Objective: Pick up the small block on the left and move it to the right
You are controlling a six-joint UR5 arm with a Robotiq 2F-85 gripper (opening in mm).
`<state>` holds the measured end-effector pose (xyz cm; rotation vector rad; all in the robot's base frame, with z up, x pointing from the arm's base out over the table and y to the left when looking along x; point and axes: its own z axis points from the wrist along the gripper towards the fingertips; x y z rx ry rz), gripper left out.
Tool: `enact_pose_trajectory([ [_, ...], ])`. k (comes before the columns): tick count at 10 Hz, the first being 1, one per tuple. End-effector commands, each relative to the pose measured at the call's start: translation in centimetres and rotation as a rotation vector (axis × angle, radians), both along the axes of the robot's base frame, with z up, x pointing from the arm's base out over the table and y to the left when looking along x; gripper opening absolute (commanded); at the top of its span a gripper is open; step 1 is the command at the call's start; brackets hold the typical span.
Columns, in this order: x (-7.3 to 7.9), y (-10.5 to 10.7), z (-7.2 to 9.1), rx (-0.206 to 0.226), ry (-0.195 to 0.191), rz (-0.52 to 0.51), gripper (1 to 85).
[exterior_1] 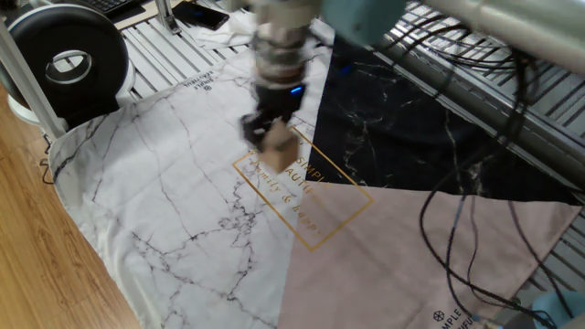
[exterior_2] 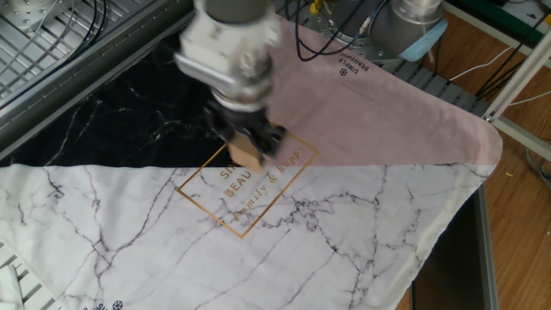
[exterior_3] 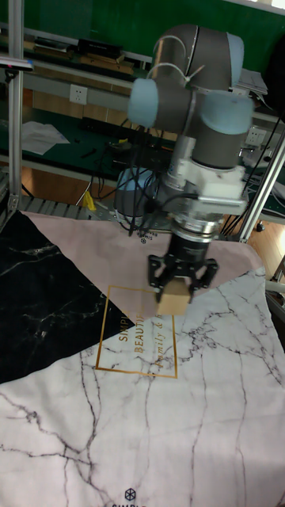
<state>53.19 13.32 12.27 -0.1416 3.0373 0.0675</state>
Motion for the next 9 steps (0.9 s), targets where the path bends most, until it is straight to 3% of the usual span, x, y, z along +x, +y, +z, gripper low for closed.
enact_pose_trajectory([
  [1, 2.2, 6.0, -2.8, 0.022, -0.059, -0.067, 1.0],
  [3, 2.8, 5.4, -5.3, 0.030, -0.061, -0.037, 1.0],
  [4, 3.0, 5.3, -6.1, 0.059, -0.060, -0.052, 1.0],
  [6, 2.4, 3.5, -7.6, -0.035, -0.042, -0.080, 1.0],
  [9, 2.3, 4.8, -6.5, -0.031, -0.040, -0.077, 1.0],
])
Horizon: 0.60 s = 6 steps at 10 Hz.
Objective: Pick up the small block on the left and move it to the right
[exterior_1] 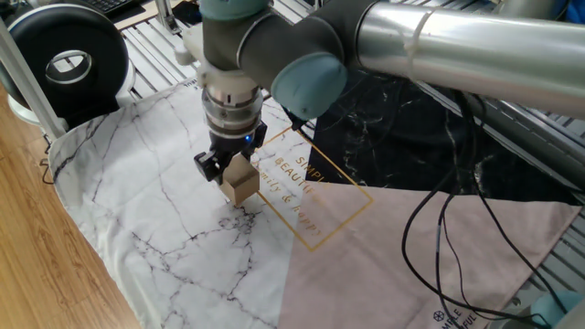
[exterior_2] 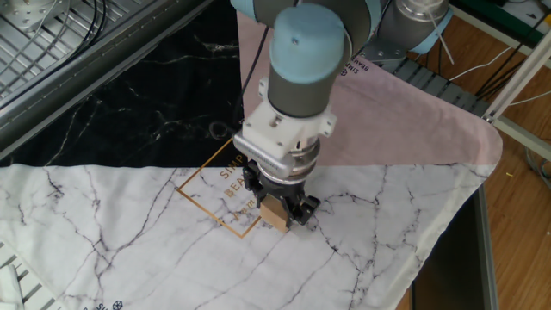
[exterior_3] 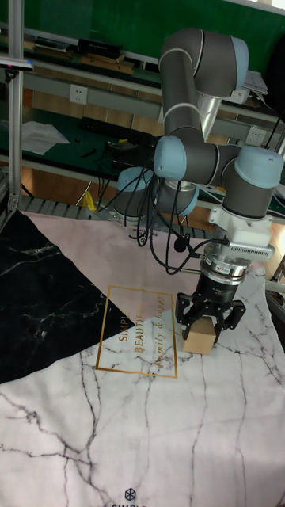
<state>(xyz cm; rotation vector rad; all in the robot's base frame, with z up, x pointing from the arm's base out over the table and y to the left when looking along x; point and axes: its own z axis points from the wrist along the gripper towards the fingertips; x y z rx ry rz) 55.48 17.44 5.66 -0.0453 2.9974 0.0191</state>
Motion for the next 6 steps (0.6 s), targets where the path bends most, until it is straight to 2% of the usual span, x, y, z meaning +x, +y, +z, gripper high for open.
enact_pose_trajectory([
  [1, 0.25, 0.84, 0.44, -0.006, -0.003, -0.005, 1.0],
  [3, 0.51, 0.85, -0.30, -0.003, -0.002, 0.012, 1.3],
  [4, 0.01, 1.05, -0.41, 0.004, 0.018, 0.018, 5.0],
  [6, -0.04, 0.60, -0.41, -0.011, 0.022, 0.014, 16.3],
])
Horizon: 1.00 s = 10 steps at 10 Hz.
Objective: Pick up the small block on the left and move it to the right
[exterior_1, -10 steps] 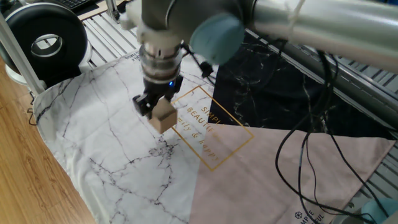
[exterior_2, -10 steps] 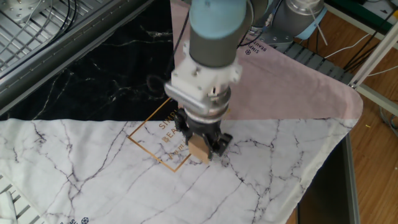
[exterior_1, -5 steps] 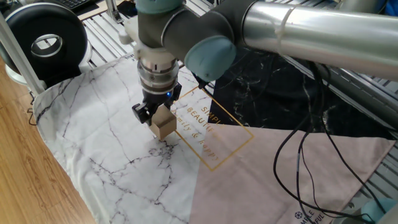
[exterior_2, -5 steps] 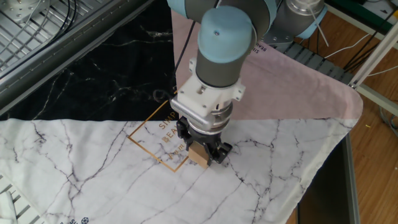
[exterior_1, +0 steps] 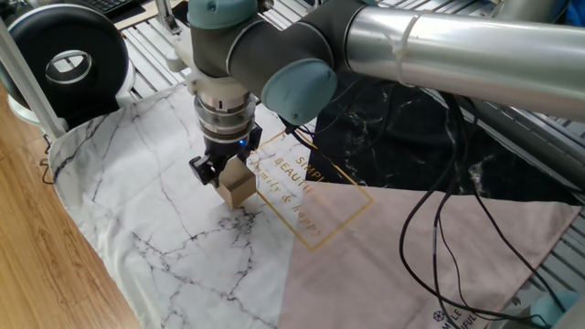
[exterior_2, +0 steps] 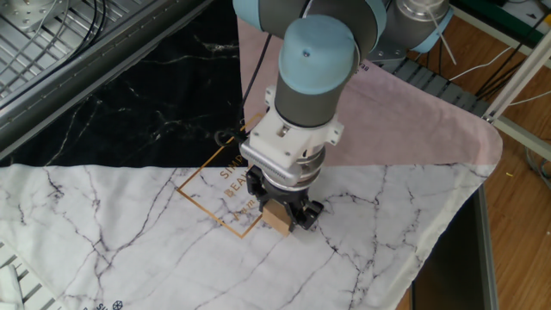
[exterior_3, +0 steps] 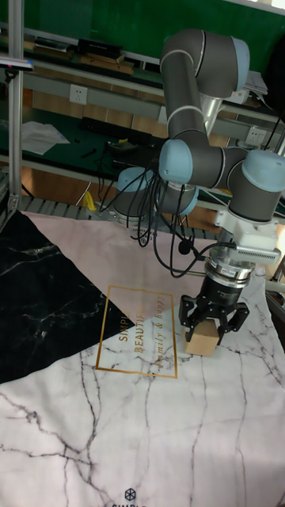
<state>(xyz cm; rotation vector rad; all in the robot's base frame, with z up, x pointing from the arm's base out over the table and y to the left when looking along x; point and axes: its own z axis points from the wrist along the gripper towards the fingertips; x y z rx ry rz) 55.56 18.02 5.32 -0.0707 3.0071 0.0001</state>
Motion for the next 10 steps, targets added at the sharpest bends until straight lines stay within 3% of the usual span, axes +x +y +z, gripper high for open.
enact_pose_trajectory([
  [1, -0.1, -0.3, -0.1, -0.006, 0.010, -0.004, 16.7],
  [4, 0.1, 0.0, -0.1, 0.005, 0.002, -0.007, 17.7],
  [5, 0.3, 0.1, -0.1, 0.010, -0.004, -0.008, 21.0],
  [6, 0.6, -0.1, -0.1, 0.004, -0.016, -0.010, 33.0],
  [8, 0.9, -0.5, -0.4, -0.001, -0.021, -0.019, 34.0],
  [9, 0.9, -0.4, -0.4, 0.003, -0.019, -0.014, 48.3],
  [10, 1.2, 0.0, -0.3, 0.017, -0.031, -0.005, 56.7],
])
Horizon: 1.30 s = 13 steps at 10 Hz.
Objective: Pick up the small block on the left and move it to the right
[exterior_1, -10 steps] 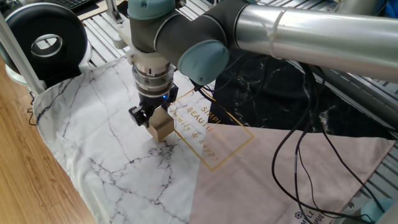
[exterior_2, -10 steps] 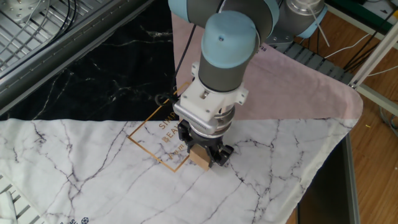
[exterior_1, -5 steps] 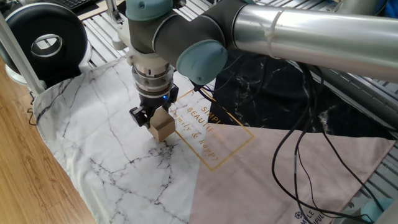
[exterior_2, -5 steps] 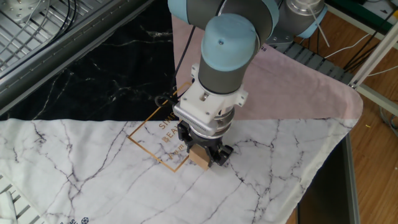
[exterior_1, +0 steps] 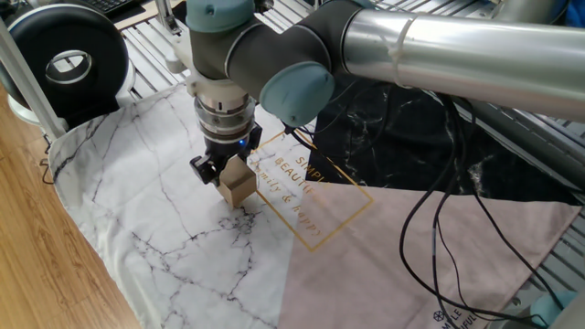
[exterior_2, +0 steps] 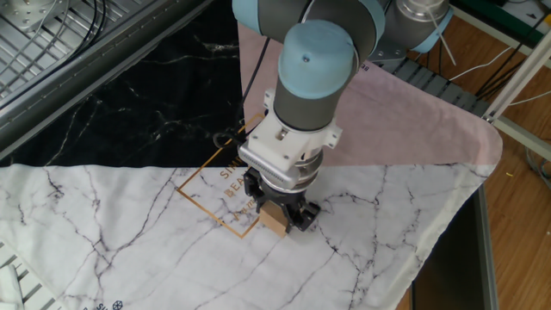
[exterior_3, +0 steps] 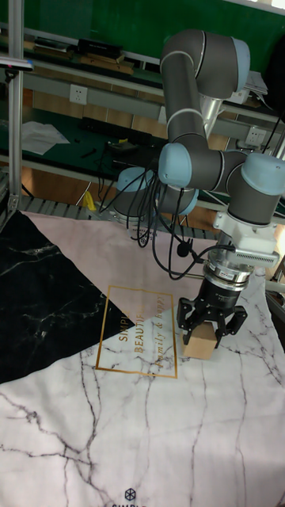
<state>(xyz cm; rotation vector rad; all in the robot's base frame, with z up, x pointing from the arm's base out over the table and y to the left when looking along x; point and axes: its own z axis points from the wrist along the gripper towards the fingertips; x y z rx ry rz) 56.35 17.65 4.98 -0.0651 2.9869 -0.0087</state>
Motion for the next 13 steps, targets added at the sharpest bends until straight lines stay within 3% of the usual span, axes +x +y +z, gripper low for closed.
enact_pose_trajectory([
  [1, 0.4, 0.6, 0.1, 0.034, -0.011, -0.001, 62.3],
  [2, 0.3, 0.7, 0.1, 0.035, -0.006, 0.008, 77.7],
  [3, 0.3, 0.9, 0.2, 0.042, -0.008, 0.011, 84.0],
  [5, -0.7, 1.2, 0.3, 0.050, 0.028, -0.003, 85.0],
  [12, -0.5, -0.3, 1.1, 0.034, 0.044, 0.039, 83.0],
  [13, -0.4, -0.4, 1.6, 0.051, 0.047, 0.050, 81.3],
])
